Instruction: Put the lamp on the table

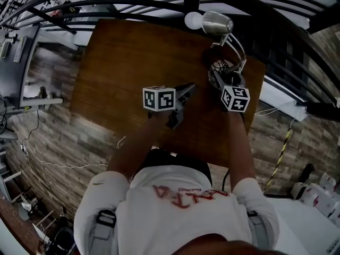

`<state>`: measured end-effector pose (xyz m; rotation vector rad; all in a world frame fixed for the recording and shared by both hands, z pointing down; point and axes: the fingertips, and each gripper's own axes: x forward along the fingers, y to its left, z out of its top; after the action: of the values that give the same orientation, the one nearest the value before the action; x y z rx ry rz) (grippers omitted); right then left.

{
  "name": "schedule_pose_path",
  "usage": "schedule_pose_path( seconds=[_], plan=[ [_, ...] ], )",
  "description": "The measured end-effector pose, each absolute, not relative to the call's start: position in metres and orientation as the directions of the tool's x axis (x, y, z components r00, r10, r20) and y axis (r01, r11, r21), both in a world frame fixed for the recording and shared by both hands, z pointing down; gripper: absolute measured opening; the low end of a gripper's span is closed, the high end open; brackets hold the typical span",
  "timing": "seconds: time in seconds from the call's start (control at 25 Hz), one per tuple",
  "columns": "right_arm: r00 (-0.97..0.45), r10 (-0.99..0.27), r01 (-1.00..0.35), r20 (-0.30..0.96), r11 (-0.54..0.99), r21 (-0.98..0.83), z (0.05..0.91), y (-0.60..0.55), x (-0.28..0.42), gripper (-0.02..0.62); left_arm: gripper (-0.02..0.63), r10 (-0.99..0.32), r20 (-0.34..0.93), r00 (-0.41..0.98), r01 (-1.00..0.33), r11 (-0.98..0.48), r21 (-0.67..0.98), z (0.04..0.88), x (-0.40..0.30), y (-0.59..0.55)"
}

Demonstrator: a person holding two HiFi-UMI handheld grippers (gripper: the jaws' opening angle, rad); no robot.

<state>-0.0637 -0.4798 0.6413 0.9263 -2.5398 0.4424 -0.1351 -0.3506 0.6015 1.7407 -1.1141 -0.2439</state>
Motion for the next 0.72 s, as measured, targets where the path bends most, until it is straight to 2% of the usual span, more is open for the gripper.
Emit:
schedule_pose_path(
  seconds=[0.16, 0.48, 0.72],
  plan=[
    [-0.692, -0.58, -0.697, 0.43, 0.692, -0.188, 0.623, -0.458, -0.042, 0.348, 0.02, -0.776, 0.308, 0.55, -0.567, -0.076, 0.82, 0.586, -0.142, -0.341],
    [-0.691, -0.625, -0.721, 0.363, 0.634, -0.28, 0.568, -0.405, -0.022, 0.341, 0.014, -0.809, 0.324, 0.49, -0.701, -0.145, 0.698, 0.546, -0.159, -0.315],
    [-0.725, -0.627, -0.688, 0.284, 0.677, -0.262, 0.504, -0.346, -0.022, 0.176, 0.011, -0.823, 0.296, 0.486, -0.769, -0.241, 0.592, 0.506, -0.162, -0.275]
  ],
)
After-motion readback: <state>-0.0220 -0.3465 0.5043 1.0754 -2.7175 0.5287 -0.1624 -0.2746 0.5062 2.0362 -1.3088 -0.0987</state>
